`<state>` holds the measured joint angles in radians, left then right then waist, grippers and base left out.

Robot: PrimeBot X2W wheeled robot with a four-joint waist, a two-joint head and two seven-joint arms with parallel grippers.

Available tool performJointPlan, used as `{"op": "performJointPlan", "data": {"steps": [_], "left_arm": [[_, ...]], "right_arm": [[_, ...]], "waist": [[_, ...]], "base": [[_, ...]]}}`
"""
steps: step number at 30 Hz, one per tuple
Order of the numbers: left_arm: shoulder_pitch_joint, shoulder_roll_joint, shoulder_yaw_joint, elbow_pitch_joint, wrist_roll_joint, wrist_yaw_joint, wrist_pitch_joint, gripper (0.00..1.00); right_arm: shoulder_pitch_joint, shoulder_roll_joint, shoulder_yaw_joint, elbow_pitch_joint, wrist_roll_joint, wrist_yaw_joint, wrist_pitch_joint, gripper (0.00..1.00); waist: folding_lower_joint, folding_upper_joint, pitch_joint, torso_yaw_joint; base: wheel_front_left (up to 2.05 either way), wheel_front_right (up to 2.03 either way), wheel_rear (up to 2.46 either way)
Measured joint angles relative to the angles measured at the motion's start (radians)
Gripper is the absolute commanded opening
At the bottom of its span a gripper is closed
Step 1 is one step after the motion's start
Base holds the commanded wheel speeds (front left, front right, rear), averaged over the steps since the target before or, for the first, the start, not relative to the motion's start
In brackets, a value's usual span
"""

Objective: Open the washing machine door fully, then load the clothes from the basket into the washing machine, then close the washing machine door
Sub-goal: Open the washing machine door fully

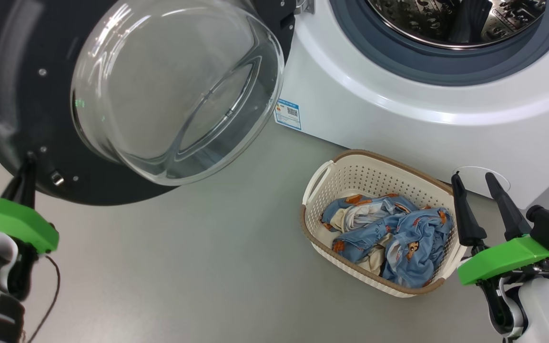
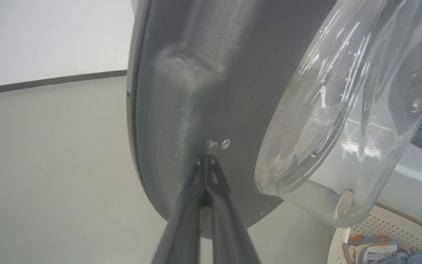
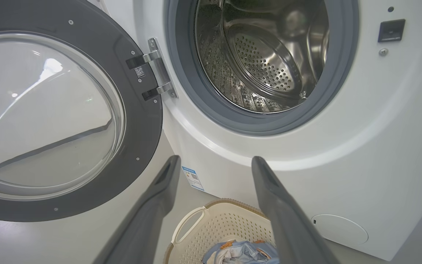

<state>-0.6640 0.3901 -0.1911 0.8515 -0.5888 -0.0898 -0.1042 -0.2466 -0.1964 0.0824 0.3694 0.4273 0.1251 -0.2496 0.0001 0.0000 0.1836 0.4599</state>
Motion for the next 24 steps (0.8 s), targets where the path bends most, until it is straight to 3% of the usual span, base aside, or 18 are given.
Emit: {"op": "performJointPlan", "data": {"steps": [11,24], "left_arm": [[-0.122,0.02,-0.015,0.195,-0.009,-0.028,-0.03,0.0],[-0.158,0.022,-0.071,0.252,-0.04,-0.037,-0.078,0.0]], "right_arm": [[-0.021,-0.002,0.005,0.004,0.0,0.0,0.0,1.0],[-0.021,-0.001,-0.002,0.006,0.0,0.0,0.0,1.0]], "waist": [[-0.0001,0.0,0.0,-0.028],[-0.0001,0.0,-0.003,-0.029]], "base": [[0.0,0.0,0.0],[0.0,0.0,0.0]]}}
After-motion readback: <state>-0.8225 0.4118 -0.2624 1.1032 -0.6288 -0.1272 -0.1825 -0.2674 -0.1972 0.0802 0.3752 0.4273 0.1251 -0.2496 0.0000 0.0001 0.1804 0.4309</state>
